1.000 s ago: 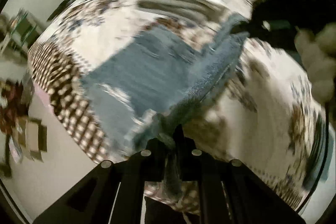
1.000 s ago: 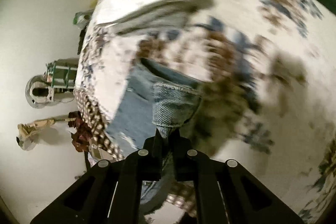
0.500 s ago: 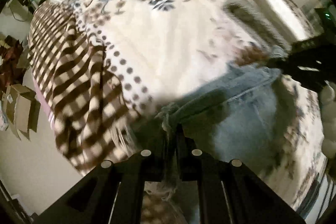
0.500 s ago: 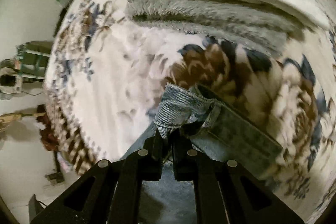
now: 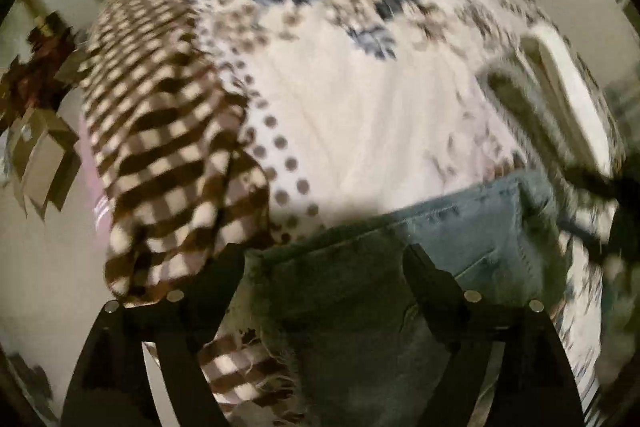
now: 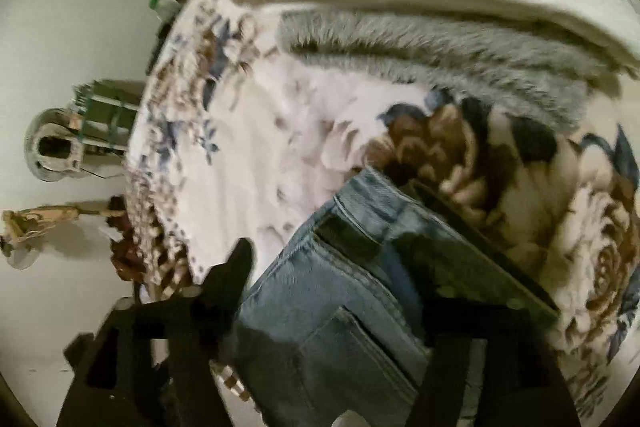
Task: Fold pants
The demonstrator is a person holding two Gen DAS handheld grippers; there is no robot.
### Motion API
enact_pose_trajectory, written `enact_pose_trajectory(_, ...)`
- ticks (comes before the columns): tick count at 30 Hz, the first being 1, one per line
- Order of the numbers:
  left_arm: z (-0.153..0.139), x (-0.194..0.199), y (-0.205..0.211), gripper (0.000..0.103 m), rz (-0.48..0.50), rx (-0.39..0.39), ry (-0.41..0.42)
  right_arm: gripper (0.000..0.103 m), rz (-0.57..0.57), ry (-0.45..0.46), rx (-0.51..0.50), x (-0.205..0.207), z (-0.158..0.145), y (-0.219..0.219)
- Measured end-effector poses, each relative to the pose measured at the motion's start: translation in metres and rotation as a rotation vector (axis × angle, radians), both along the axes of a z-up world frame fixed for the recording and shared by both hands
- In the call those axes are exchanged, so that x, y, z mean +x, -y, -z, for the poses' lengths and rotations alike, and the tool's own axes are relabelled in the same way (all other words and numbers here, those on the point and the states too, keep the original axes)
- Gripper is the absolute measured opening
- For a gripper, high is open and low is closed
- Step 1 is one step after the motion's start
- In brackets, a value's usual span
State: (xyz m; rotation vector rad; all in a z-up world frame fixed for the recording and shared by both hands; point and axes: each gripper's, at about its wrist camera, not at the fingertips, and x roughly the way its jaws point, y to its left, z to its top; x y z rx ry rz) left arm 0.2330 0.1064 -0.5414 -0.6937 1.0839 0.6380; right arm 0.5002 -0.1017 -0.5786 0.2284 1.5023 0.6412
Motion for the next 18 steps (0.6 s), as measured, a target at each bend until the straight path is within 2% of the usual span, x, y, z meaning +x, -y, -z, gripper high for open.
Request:
enact_pose_trajectory(1, -0.006, -0.004, 0.003, 0.082, -0.019, -0.007, 0.017, 0.103, 0.013, 0.005, 0.010, -0.001, -0.004, 0.011)
enact_pose_trajectory(5, -0.023, -0.018, 0.029, 0.082, -0.080, -0.059, 0.099, 0.103, 0.027, -0.013, 0.009, -0.015, -0.009, 0.067)
enact_pose_trajectory(8, -0.022, -0.037, 0.065, 0.082, -0.151, -0.164, 0.158, 0.103, 0.004, -0.039, -0.030, -0.028, 0.000, 0.105)
enact_pose_trajectory(12, 0.006, -0.066, 0.119, 0.082, -0.297, -0.375, 0.162, 0.103, -0.039, -0.091, -0.051, -0.044, 0.017, 0.140)
enact_pose_trajectory(15, 0.026, -0.080, 0.146, 0.082, -0.405, -0.472, 0.158, 0.103, -0.077, -0.106, -0.044, -0.049, 0.030, 0.156)
enact_pose_trajectory(18, 0.047, -0.083, 0.162, 0.082, -0.484, -0.532, 0.155, 0.103, -0.111, -0.119, -0.027, -0.050, 0.045, 0.160)
